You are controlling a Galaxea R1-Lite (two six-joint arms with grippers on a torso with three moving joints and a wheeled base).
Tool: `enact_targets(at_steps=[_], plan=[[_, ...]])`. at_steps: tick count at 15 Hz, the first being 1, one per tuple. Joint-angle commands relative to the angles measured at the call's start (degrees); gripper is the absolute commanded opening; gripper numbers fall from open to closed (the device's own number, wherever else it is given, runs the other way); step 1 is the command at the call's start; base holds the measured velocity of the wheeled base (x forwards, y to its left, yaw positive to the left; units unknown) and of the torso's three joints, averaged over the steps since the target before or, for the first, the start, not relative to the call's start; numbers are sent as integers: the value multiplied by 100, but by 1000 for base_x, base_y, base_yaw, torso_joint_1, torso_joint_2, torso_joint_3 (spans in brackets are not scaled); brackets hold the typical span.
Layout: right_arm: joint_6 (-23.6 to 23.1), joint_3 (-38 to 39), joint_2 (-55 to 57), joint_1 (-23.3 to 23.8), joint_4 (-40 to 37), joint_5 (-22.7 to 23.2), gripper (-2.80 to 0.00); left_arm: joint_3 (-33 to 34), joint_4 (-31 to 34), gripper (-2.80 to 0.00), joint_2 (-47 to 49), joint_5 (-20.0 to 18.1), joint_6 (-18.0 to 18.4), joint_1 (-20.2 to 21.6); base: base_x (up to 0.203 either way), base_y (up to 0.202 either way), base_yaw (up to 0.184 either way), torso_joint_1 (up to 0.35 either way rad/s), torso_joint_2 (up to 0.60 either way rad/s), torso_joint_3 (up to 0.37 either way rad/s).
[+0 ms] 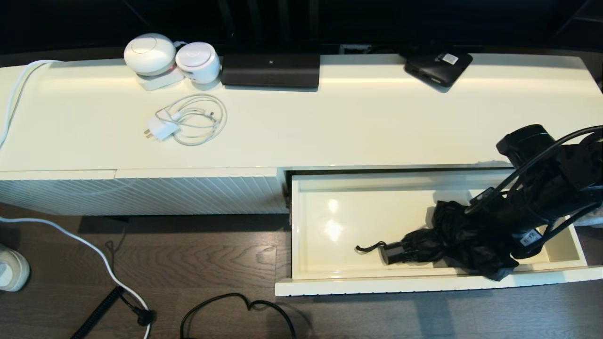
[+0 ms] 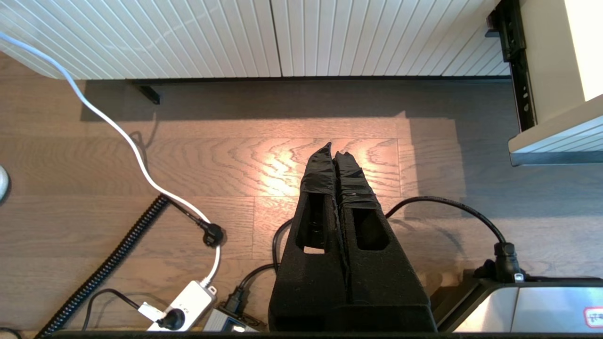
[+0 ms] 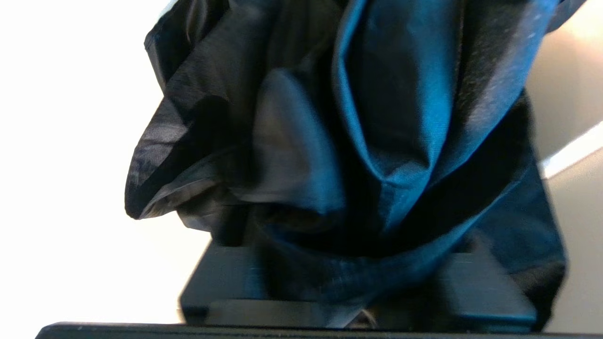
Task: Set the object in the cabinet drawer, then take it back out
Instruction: Take the umbrella out of the drawer and put it on the table
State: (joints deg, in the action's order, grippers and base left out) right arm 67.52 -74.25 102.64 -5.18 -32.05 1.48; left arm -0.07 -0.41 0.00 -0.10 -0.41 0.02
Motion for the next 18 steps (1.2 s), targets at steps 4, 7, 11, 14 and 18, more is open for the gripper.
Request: enact_targets(at_steps=[4, 7, 11, 14, 18], plan=[[42, 7, -175, -53, -29, 46, -280, -1, -2, -280, 0, 1, -2, 0, 0, 0, 0, 0, 0, 0], [42, 51, -149, -92, -26, 54, -280, 7, -2, -280, 0, 1, -2, 6, 0, 0, 0, 0, 0, 0], [64, 105, -503, -149, -58, 60, -280, -1, -2, -280, 0, 1, -2, 6, 0, 0, 0, 0, 0, 0], [76, 37, -964, -204, -64, 52, -280, -1, -2, -280, 0, 1, -2, 6, 0, 0, 0, 0, 0, 0], [86, 16, -1321, -289, -290, 46, -280, 0, -2, -280, 0, 1, -2, -1, 0, 0, 0, 0, 0, 0]])
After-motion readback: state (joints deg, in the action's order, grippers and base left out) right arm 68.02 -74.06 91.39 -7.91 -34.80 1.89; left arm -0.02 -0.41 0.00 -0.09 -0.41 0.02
